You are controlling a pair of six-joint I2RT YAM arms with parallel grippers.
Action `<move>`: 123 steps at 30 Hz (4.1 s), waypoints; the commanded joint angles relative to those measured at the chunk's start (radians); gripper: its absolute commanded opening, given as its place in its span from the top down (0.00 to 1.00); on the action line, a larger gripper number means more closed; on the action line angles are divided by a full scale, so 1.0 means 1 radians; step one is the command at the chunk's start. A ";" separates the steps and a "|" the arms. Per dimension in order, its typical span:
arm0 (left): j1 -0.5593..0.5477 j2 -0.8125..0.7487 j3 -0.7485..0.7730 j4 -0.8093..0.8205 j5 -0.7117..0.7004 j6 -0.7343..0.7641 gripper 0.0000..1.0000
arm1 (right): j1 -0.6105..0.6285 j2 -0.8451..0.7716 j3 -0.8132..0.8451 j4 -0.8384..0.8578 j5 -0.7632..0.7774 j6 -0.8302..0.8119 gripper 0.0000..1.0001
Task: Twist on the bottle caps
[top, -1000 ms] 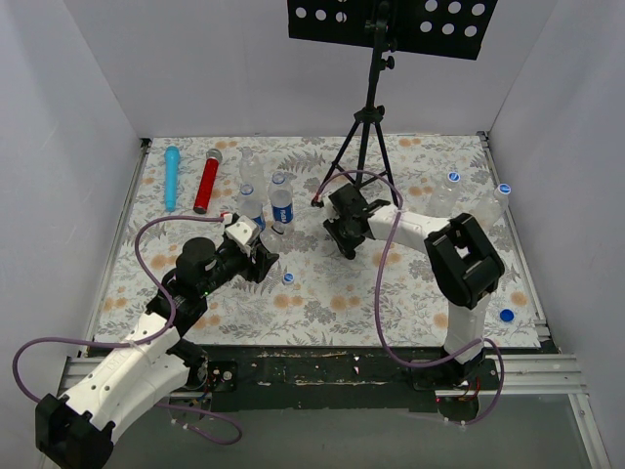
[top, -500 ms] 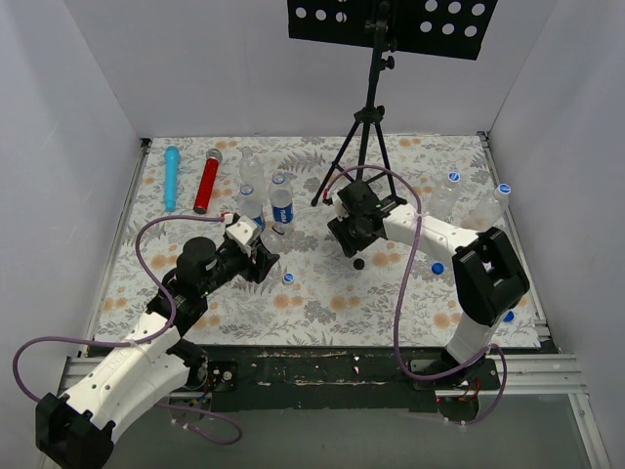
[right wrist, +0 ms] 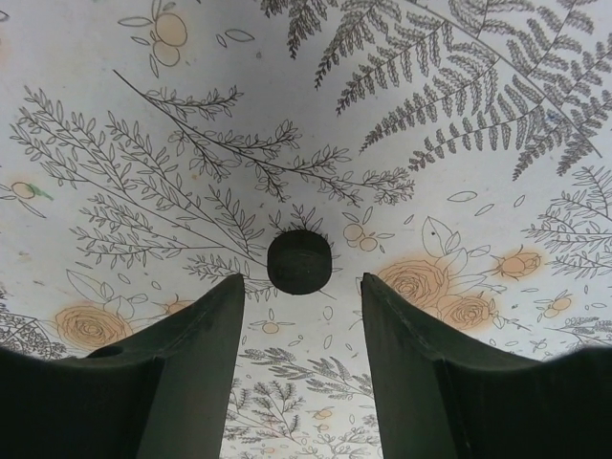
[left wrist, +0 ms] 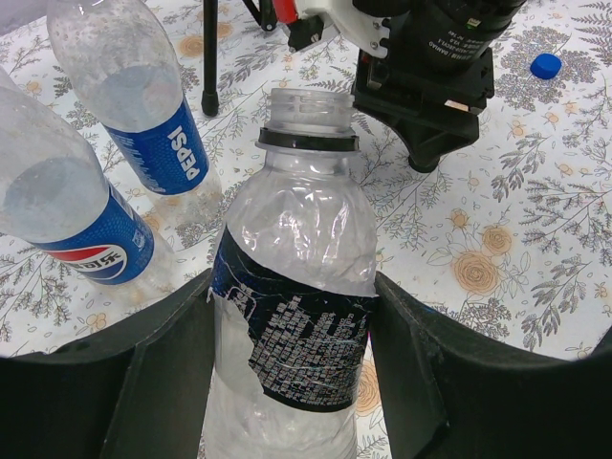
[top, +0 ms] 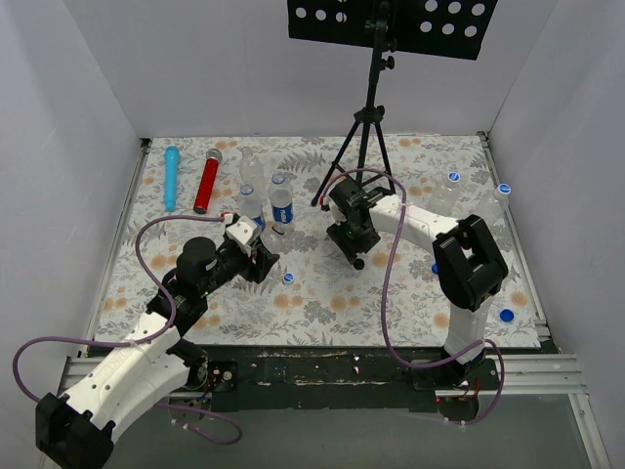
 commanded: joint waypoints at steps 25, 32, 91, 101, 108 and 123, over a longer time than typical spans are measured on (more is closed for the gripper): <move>0.004 -0.012 0.006 0.002 0.005 0.002 0.98 | 0.001 0.086 0.065 -0.063 -0.008 -0.004 0.53; 0.004 -0.009 0.006 0.004 0.010 0.001 0.98 | 0.002 0.092 0.066 -0.060 -0.010 -0.004 0.53; -0.019 0.049 0.026 -0.087 0.619 0.213 0.96 | 0.231 -0.524 0.034 0.072 -0.659 -0.435 0.81; -0.021 0.045 0.029 -0.078 0.640 0.197 0.96 | 0.248 -0.500 0.029 0.072 -0.683 -0.447 0.81; -0.021 0.031 0.026 -0.061 0.642 0.174 0.98 | 0.252 -0.492 0.019 0.060 -0.694 -0.456 0.81; -0.005 0.065 0.055 0.075 0.806 0.089 1.00 | 0.257 -0.457 0.086 -0.081 -0.787 -0.636 0.82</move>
